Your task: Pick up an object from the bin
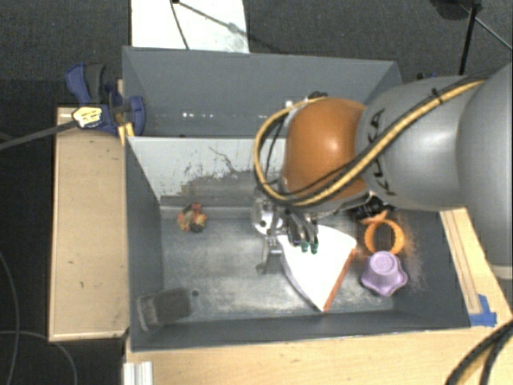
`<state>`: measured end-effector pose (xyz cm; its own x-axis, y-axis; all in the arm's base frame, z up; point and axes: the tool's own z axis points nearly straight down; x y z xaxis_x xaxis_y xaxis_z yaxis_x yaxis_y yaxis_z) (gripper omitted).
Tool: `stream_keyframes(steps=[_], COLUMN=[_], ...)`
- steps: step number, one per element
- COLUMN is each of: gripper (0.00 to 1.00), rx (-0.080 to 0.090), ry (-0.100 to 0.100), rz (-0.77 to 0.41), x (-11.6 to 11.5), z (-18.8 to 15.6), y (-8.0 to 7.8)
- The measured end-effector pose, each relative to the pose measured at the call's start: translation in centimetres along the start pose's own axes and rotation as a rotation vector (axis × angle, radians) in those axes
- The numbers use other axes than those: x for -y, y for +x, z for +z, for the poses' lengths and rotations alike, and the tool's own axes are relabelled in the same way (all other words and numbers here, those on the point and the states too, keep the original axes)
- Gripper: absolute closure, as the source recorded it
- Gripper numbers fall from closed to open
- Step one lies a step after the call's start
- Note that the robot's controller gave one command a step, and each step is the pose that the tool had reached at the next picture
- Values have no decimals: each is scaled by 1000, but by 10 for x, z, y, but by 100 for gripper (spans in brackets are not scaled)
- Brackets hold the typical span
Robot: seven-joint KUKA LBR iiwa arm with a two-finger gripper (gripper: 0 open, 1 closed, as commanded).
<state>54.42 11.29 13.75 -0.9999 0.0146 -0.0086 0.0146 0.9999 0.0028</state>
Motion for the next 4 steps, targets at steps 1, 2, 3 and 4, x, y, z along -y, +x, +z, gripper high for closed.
stream_keyframes(steps=[1,2,3,4], gripper=[0,0,0,100], rx=[-13,-3,-2,3], ry=[2,2,2,0], rz=[-88,106,37,218], x=[45,61,50,56], z=[-3,-6,50,64], y=[-20,-26,-16,-34])
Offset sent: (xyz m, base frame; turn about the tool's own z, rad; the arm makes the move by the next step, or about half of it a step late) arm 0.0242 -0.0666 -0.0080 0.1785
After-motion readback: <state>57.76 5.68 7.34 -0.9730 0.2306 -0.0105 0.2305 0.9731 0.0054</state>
